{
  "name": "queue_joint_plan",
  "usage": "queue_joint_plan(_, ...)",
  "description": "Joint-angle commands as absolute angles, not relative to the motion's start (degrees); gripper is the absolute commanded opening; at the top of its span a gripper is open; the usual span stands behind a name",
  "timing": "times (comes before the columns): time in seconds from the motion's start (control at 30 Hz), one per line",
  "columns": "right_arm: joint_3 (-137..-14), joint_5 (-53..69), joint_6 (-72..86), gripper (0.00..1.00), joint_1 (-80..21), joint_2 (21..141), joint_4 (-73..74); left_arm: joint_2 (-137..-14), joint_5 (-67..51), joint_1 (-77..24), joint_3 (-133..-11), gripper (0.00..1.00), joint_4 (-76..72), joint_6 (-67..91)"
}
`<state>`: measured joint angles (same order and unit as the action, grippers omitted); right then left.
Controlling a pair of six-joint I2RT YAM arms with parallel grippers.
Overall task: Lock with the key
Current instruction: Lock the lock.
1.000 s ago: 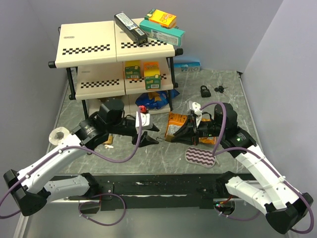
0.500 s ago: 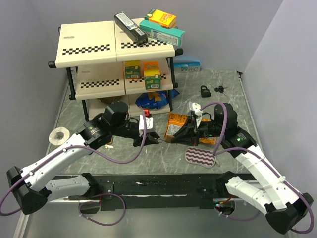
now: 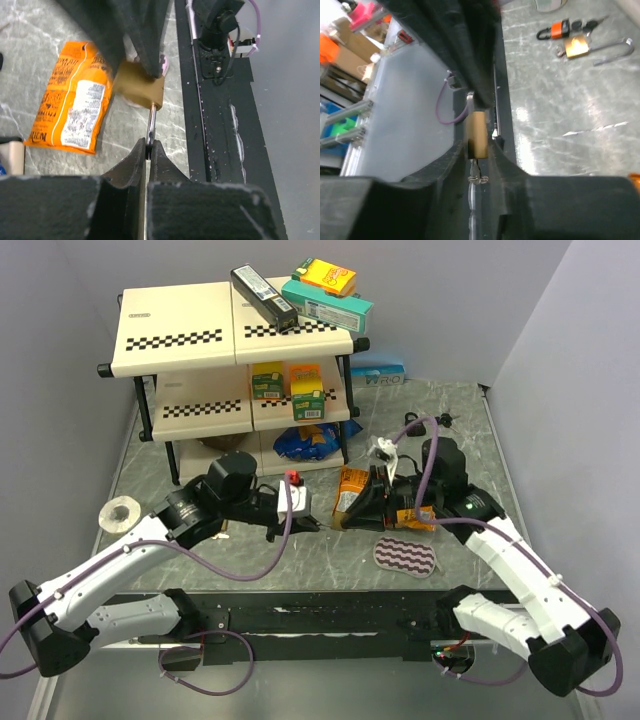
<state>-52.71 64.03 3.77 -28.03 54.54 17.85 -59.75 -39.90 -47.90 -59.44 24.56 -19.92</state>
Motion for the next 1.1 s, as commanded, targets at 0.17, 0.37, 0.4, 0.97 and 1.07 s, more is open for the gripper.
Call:
queue_joint_plan(0.17,-54.9,70.4,15.2,0.75,-23.0,59.8,14.1,-55.7,-40.3,-49.6,-58.3,0.01,19.1,-23.2)
queue_joint_plan(0.37,-58.7,68.0,6.0,0.81,-21.4,58.3,20.9,-55.5,-38.6,-48.5,-58.2,0.01,16.1,-13.3)
queue_joint_plan(0.4,-59.6,67.5,4.4,0.82,-21.2,57.8,21.9,-55.6,-39.2,-47.1,-58.0,0.01,14.8,-11.6)
queue_joint_plan(0.97,-65.7,66.2,-21.5,0.93,-25.0,57.0,33.7,-61.3,-50.1,-39.6,-63.5,0.01,8.5,7.2)
queue_joint_plan(1.07,-65.7,65.7,-21.4,0.84,-27.1,58.2,31.9,-61.6,-50.3,-39.6,-63.8,0.01,7.9,8.1)
